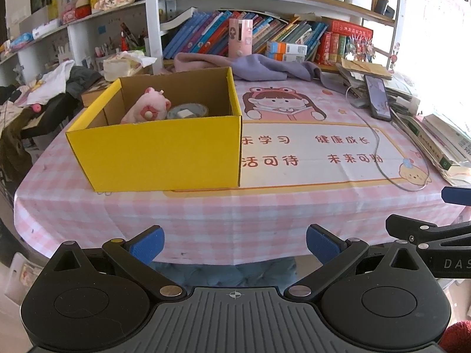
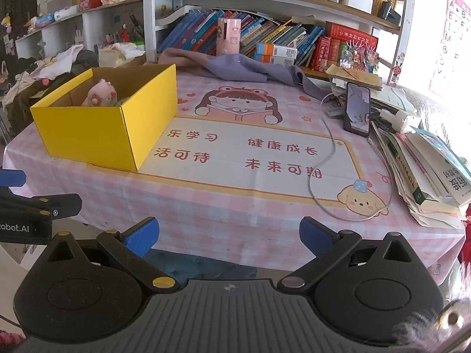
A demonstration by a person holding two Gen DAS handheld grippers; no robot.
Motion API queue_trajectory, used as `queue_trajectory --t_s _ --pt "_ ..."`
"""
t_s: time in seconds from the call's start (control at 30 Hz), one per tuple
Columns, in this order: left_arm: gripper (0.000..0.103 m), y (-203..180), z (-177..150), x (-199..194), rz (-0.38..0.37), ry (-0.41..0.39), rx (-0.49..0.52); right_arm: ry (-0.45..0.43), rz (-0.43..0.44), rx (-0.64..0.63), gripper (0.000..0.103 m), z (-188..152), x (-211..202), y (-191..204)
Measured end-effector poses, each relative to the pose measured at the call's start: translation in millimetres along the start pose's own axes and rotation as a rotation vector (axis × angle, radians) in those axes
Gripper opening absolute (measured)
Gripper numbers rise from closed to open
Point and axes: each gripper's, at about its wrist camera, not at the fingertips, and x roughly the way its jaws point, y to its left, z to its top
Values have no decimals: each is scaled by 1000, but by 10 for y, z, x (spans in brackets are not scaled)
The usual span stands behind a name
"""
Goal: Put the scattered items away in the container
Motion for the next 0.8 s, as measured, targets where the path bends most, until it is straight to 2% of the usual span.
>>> queue_trajectory --t_s 0.8 --pt "103 20 21 72 -2 15 -16 27 11 -11 103 43 104 19"
